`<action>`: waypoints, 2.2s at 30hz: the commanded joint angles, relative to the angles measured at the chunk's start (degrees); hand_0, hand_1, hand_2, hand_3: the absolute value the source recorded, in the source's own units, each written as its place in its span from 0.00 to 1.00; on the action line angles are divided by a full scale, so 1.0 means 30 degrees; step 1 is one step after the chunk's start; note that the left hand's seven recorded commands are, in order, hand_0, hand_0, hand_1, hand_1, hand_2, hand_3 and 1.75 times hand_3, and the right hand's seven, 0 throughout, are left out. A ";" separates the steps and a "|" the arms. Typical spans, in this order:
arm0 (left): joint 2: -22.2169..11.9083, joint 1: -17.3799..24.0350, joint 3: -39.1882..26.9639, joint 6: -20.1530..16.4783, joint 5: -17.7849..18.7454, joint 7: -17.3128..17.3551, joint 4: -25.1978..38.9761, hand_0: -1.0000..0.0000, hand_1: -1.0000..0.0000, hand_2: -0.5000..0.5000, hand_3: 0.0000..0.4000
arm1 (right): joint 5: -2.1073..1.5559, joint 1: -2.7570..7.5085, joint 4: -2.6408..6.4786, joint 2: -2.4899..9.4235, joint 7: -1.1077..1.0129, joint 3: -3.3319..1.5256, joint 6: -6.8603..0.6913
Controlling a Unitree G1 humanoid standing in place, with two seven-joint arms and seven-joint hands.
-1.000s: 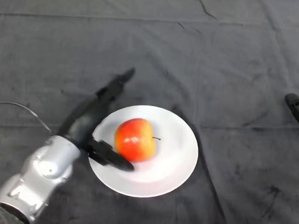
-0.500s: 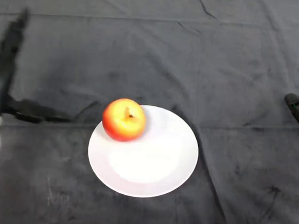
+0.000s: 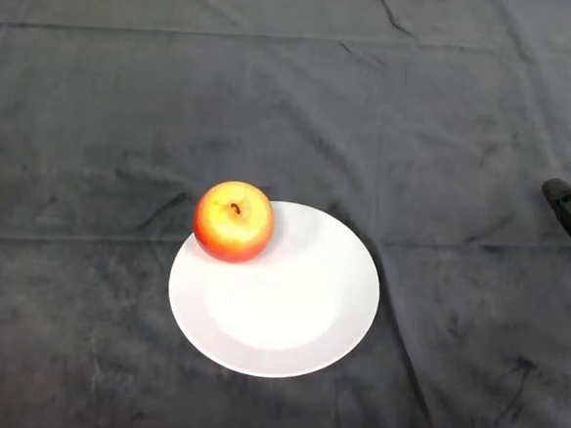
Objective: Move the apple to the plate
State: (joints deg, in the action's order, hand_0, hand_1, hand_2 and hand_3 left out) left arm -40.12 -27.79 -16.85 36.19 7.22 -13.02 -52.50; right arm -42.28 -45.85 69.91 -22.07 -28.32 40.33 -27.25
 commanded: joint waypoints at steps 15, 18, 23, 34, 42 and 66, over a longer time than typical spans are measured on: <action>-0.2784 0.0183 -0.4598 0.1143 0.2669 -0.1580 -0.4098 1.00 1.00 0.50 0.00 | -0.0029 -0.0886 -0.0110 -0.0341 -0.0058 0.0587 -0.0033; -0.2918 0.0109 -0.4976 0.1197 0.2814 -0.1932 -0.4502 1.00 1.00 0.50 0.00 | -0.0028 -0.0900 -0.0076 -0.0354 -0.0071 0.0594 -0.0031; -0.2996 -0.0106 -0.5215 0.1344 0.2681 -0.2715 -0.4976 1.00 1.00 0.50 0.00 | -0.0025 -0.0921 -0.0023 -0.0373 -0.0093 0.0603 -0.0027; -0.2982 -0.0326 -0.5232 0.1692 0.2229 -0.3568 -0.5427 1.00 1.00 0.50 0.00 | -0.0014 -0.0954 0.0062 -0.0401 -0.0130 0.0619 -0.0016; -0.2826 -0.0420 -0.5141 0.1813 0.2010 -0.3671 -0.5562 1.00 1.00 0.50 0.00 | -0.0003 -0.0969 0.0102 -0.0413 -0.0151 0.0626 -0.0007; -0.2744 -0.0617 -0.5238 0.1647 0.2017 -0.3036 -0.5727 1.00 1.00 0.50 0.00 | 0.0028 -0.0990 0.0155 -0.0427 -0.0185 0.0642 0.0013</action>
State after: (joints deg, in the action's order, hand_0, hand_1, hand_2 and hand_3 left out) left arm -43.89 -27.84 -32.16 40.22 14.40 -22.55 -67.94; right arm -42.28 -45.84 69.92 -22.05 -28.33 40.37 -27.26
